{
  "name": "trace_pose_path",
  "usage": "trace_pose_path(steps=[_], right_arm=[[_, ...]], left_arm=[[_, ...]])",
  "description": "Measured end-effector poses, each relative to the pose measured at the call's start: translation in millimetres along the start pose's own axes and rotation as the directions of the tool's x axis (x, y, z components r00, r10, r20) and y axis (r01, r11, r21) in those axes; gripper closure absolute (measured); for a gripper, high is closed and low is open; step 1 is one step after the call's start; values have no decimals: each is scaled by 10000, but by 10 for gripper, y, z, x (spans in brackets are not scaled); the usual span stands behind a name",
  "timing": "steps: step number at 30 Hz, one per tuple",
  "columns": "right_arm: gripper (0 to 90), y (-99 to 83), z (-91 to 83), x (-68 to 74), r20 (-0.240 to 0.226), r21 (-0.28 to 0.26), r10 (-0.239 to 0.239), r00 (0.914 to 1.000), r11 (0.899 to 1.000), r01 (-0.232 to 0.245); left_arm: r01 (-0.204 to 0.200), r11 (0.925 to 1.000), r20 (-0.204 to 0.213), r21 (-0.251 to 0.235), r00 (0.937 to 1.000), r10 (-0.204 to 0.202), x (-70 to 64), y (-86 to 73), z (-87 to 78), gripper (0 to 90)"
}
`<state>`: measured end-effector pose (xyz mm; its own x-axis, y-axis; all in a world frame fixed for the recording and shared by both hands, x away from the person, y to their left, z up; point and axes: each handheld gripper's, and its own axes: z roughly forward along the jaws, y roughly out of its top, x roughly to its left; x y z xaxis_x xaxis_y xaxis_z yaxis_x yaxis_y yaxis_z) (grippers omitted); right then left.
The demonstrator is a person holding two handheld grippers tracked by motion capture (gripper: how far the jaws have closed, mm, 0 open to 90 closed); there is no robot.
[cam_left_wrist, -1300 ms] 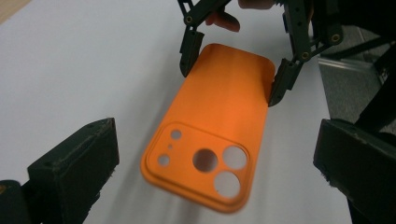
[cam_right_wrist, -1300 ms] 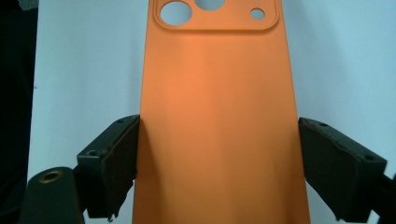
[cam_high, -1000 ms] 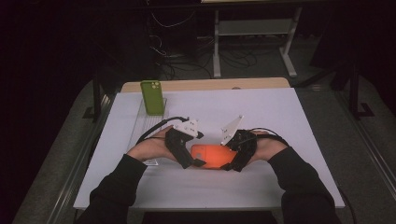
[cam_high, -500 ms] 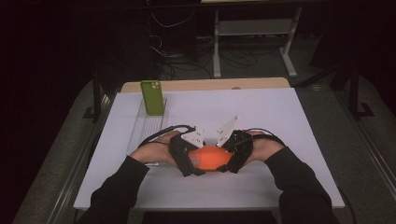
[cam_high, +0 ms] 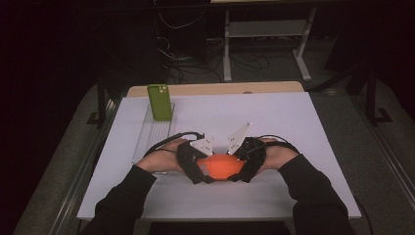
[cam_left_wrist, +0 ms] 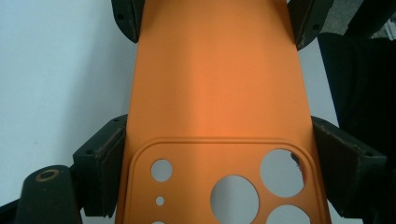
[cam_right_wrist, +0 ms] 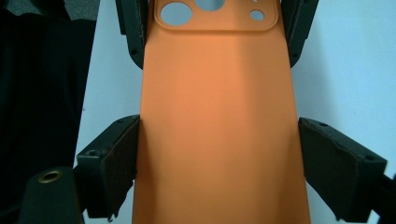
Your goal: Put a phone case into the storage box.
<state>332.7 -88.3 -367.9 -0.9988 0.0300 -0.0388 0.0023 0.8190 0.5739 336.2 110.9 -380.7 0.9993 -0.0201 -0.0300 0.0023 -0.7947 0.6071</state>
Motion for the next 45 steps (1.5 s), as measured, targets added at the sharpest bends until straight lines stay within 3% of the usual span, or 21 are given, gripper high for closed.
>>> trace_pose_path(steps=[7, 10, 14, 17, 21, 25, 26, 29, 31, 32, 33, 34, 35, 36, 37, 38, 39, 40, 42, 43, 45], right_arm=[[133, -51, 50, 9, -305, -212, 389, 9988, 9990, -396], [67, -58, 13, 12, -134, -257, 687, 9975, 9973, -690], [38, -103, -103, 6, 369, -774, 1021, 9941, 9921, -990], [39, -196, -172, -1, 617, -1205, 1561, 9858, 9816, -1479], [37, -343, -209, -29, 975, -1627, 1994, 9751, 9697, -1820], [30, -463, -237, 0, 1257, -1887, 2443, 9615, 9574, -2186], [29, -478, -248, 31, 1243, -2010, 2879, 9496, 9445, -2600], [27, -549, -237, 54, 1573, -2315, 3380, 9279, 9260, -2981], [31, -587, -223, 82, 1898, -2584, 3951, 8988, 9033, -3425], [35, -604, -211, 98, 1884, -2813, 4279, 8840, 8859, -3688], [38, -635, -203, 98, 2022, -2963, 4409, 8745, 8786, -3744], [39, -662, -199, 101, 2128, -3022, 4605, 8618, 8698, -3901], [36, -687, -194, 110, 2134, -3095, 4793, 8513, 8597, -4064], [36, -711, -190, 124, 2153, -3215, 5009, 8383, 8469, -4234], [36, -742, -184, 140, 2174, -3380, 5238, 8236, 8320, -4399], [29, -756, -180, 152, 2178, -3463, 5371, 8149, 8232, -4499], [24, -776, -175, 168, 2290, -3562, 5481, 8044, 8163, -4548], [28, -794, -166, 185, 2403, -3683, 5643, 7898, 8058, -4637], [39, -830, -137, 217, 2586, -3962, 5926, 7629, 7853, -4757], [37, -842, -119, 235, 2731, -4064, 6037, 7489, 7781, -4790], [26, -857, -80, 253, 2901, -4168, 6223, 7270, 7660, -4894]], left_arm=[[-133, 9989, -53, 448, 9999, 136, -24, 21, 1, 158], [-158, 9979, -198, 631, 9997, 171, -40, 21, -11, 159], [327, 9994, -383, 115, 9987, -322, -52, 2, -18, 159], [508, 9986, -631, 137, 9968, -498, -50, -12, -44, 159], [1254, 9921, -980, -53, 9873, -1253, -27, -48, -58, 158], [2002, 9794, -1338, -255, 9702, -2018, 26, -106, -60, 158], [2173, 9754, -1409, -355, 9652, -2202, 37, -119, -60, 158], [2748, 9603, -1692, -476, 9453, -2789, 61, -146, -75, 158], [3083, 9497, -2216, -539, 9237, -3125, 80, -162, -81, 158], [3351, 9399, -2369, -660, 9097, -3410, 84, -169, -73, 158], [3469, 9356, -2483, -652, 9025, -3519, 88, -174, -73, 157], [3631, 9280, -2590, -834, 8914, -3720, 81, -172, -60, 157], [3546, 9325, -2732, -687, 8923, -3595, 90, -173, -74, 157], [3625, 9290, -2820, -741, 8860, -3682, 92, -169, -85, 157], [3786, 9206, -2806, -958, 8771, -3899, 86, -165, -83, 158], [3824, 9186, -2775, -1002, 8758, -3948, 89, -164, -98, 157], [4021, 9062, -2750, -1309, 8634, -4229, 81, -157, -90, 158], [3884, 9162, -2814, -984, 8723, -4000, 92, -160, -119, 158], [3963, 9126, -2840, -1005, 8676, -4081, 90, -160, -118, 158], [4076, 9070, -2830, -1058, 8621, -4204, 93, -163, -117, 157], [4090, 9054, -2772, -1140, 8620, -4243, 99, -168, -120, 157]])
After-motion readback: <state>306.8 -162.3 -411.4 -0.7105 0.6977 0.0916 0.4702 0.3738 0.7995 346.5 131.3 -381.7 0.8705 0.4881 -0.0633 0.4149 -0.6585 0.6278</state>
